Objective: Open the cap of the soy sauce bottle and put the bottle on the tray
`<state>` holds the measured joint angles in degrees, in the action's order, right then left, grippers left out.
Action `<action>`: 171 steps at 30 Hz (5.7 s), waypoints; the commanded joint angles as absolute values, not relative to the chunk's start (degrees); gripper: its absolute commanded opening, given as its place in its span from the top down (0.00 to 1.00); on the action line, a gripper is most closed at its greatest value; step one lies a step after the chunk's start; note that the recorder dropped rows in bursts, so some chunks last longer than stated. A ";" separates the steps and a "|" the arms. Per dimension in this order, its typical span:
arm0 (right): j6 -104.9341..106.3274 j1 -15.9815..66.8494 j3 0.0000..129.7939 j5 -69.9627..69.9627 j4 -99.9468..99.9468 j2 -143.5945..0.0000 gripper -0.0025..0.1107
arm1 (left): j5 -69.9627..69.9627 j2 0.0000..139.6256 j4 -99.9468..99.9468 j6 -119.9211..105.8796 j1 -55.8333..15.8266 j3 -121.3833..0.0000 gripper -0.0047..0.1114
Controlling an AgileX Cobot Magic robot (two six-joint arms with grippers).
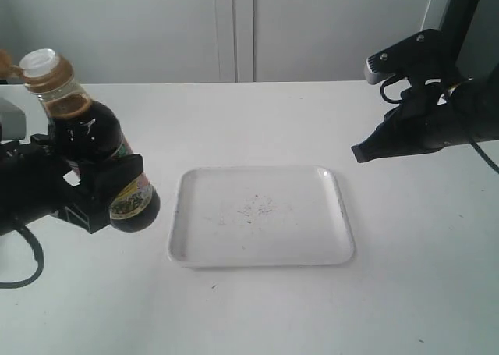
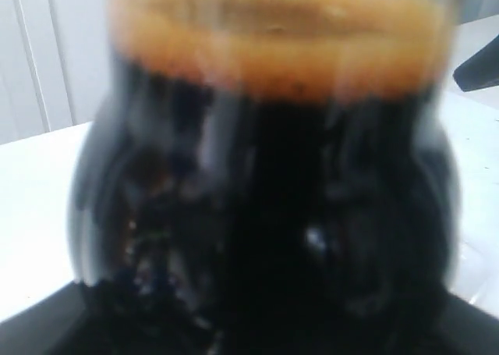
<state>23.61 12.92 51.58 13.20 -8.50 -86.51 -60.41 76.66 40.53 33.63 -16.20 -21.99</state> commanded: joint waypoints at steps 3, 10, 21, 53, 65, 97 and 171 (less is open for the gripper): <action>24.21 12.65 51.30 12.45 -7.89 -86.49 0.98 | -57.74 75.68 34.50 33.06 -22.11 -27.85 0.96; 24.36 12.54 51.30 12.44 -7.51 -86.49 0.98 | -58.84 82.97 32.95 32.61 -26.74 -32.42 0.96; 24.36 12.44 51.30 12.44 -6.37 -86.49 0.98 | -58.69 92.60 29.10 28.42 -32.72 -39.72 0.96; 24.21 7.96 51.30 10.27 -6.61 -90.59 0.98 | -54.13 109.33 27.90 28.50 -37.33 -55.05 0.96; 24.21 7.96 51.30 10.12 -6.61 -90.59 0.98 | -49.36 109.36 27.90 28.62 -37.33 -55.05 0.68; 24.21 7.96 51.30 9.74 -7.20 -90.59 0.98 | -39.77 95.56 30.52 27.65 -37.33 -53.69 0.06; 31.96 9.93 52.09 7.20 -14.69 -88.66 0.98 | 38.67 69.36 0.69 2.83 -12.11 -53.99 0.96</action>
<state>31.77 10.28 51.56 3.78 -14.68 -88.99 38.50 69.84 9.85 13.30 -12.04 -54.04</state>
